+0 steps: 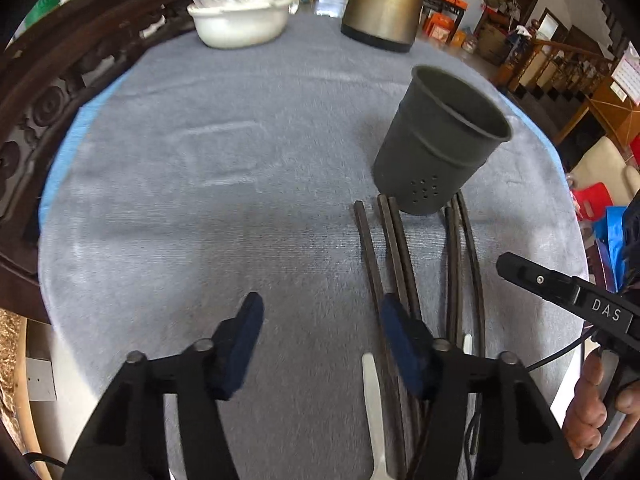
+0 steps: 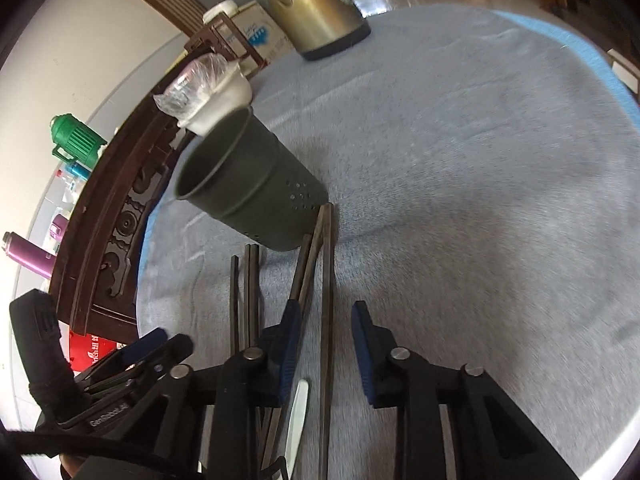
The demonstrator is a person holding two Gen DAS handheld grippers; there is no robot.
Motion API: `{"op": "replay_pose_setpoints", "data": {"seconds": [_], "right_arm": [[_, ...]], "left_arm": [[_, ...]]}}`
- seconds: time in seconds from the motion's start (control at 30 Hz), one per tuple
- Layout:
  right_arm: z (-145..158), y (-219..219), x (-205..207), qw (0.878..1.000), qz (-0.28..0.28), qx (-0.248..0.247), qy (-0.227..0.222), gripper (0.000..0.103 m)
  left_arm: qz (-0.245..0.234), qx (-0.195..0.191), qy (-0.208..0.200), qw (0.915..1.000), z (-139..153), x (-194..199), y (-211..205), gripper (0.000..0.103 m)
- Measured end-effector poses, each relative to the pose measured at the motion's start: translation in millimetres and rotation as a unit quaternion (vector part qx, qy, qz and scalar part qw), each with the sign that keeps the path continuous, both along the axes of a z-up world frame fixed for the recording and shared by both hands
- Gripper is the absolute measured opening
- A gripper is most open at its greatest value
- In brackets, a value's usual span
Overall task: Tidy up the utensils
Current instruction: 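Grasp a dark chopstick with the right gripper while the left gripper grasps another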
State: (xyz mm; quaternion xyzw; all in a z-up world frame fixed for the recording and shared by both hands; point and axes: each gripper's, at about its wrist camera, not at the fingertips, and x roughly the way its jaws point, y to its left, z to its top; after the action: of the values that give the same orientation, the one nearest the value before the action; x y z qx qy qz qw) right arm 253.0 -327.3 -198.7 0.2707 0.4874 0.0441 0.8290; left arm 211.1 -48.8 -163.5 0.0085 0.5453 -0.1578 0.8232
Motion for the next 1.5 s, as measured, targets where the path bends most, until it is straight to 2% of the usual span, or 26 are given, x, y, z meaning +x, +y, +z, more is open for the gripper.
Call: {"op": "replay_pose_setpoints", "data": {"seconds": [0.17, 0.27, 0.4, 0.47, 0.7, 0.9, 1.1, 1.13, 1.17, 1.23, 1.3, 1.4, 1.5], "right_arm": [[-13.2, 4.5, 13.8, 0.999, 0.01, -0.015, 0.027, 0.023], [-18.6, 7.0, 21.3, 0.999, 0.01, -0.026, 0.041, 0.019], [-16.3, 13.1, 29.6, 0.998, 0.02, -0.047, 0.044, 0.016], [-15.4, 15.8, 32.2, 0.996, 0.025, -0.063, 0.05, 0.009], [-13.0, 8.9, 31.0, 0.996, 0.02, -0.067, 0.063, 0.009], [-9.9, 5.9, 52.5, 0.995, 0.009, -0.064, 0.074, 0.011], [-5.3, 5.4, 65.7, 0.995, 0.015, -0.081, 0.063, 0.009], [-4.8, 4.4, 63.5, 0.995, 0.015, -0.079, 0.061, 0.009], [-3.1, 3.4, 63.7, 0.995, 0.013, -0.079, 0.06, 0.007], [1.4, 2.9, 59.9, 0.995, 0.011, -0.083, 0.055, 0.007], [7.5, 0.4, 56.2, 0.996, 0.008, -0.074, 0.043, 0.007], [17.2, -2.9, 50.1, 0.998, 0.007, -0.065, 0.027, 0.007], [31.3, -6.2, 42.4, 0.998, 0.009, -0.061, 0.009, 0.007]], "left_arm": [[-0.011, -0.015, 0.02, 0.9996, -8.5, 13.2, -6.7, 0.056], [-0.017, -0.019, 0.029, 0.9992, -12.5, 19.9, -10.2, 0.051], [-0.023, -0.021, 0.044, 0.9986, -23.0, 30.7, -17.8, 0.048], [-0.022, -0.029, 0.05, 0.9981, -26.4, 35.0, -17.3, 0.047], [-0.023, -0.03, 0.06, 0.9975, -28.1, 47.7, -21.8, 0.047], [-0.014, -0.048, 0.079, 0.9956, -36.5, 69.8, -21.2, 0.047], [-0.015, -0.027, 0.076, 0.9966, -40.4, 78.8, -29.4, 0.046], [-0.013, -0.021, 0.075, 0.9969, -41.4, 81.7, -31.6, 0.043], [-0.013, -0.017, 0.074, 0.9971, -32.4, 78.6, -44.5, 0.036], [-0.009, -0.016, 0.077, 0.9969, -34.8, 86.7, -46.8, 0.027], [-0.01, -0.022, 0.081, 0.9964, -37.1, 93.7, -45.8, 0.012], [-0.006, -0.049, 0.092, 0.9945, -37.2, 99.7, -35.6, 0.009], [0.002, -0.06, 0.09, 0.9941, -37.1, 103.3, -23.4, 0.007]]}}
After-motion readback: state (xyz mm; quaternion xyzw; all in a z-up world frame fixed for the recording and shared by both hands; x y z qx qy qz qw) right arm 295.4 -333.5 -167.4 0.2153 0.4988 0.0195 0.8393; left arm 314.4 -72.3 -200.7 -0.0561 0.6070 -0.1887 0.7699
